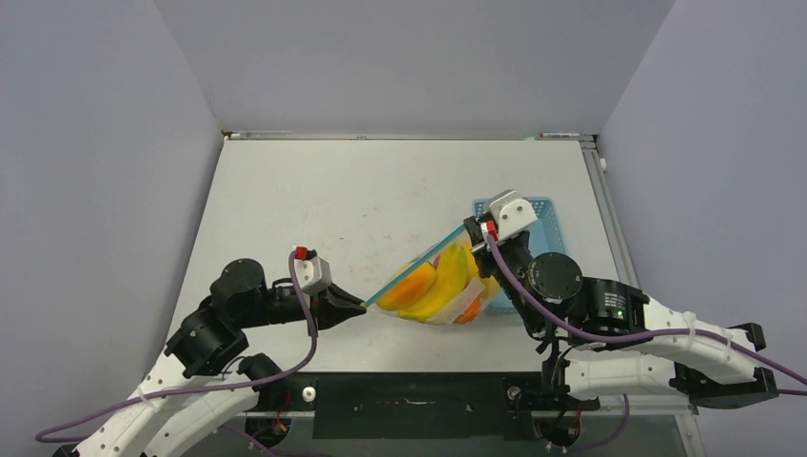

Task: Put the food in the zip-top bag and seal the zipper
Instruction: Zip the zipper food storage bag at the center of the board, then place the zipper food storage bag at the center of the board.

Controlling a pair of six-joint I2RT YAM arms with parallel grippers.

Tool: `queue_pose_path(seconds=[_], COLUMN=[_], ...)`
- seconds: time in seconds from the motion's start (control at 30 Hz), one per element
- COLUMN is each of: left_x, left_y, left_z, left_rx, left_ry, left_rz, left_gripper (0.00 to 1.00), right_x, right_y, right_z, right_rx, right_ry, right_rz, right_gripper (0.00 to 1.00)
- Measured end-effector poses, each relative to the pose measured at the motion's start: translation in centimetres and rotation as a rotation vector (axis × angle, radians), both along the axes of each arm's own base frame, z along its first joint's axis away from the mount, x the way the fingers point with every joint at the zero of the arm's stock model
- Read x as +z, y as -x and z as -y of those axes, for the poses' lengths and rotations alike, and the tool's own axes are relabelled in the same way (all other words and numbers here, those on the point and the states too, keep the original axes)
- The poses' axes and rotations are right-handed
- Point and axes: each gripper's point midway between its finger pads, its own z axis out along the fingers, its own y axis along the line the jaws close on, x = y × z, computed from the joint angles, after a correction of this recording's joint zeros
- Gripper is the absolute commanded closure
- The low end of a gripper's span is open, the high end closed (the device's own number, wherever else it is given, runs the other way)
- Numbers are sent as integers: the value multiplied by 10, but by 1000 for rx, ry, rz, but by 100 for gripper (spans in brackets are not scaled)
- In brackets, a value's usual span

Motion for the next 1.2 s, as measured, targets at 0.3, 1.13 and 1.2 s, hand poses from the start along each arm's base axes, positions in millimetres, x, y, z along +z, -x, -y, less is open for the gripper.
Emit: queue_pose_path(seconds=[0.3,1.13,1.2], left_x=[-4,24,28], left_y=[-3,-38,-38], left_z=[-1,-17,-17], left_rx=[24,238,238], left_ry=[-13,22,30], left_rz=[-26,112,130], left_gripper=[46,10,9], right_x=[2,-17,-19], right_y=[-2,16,20], right_z=[4,-35,-41], right_rx=[-16,210,247], right_ry=[-9,81,81], right_rz=[4,-28,-34], right_gripper=[95,95,95])
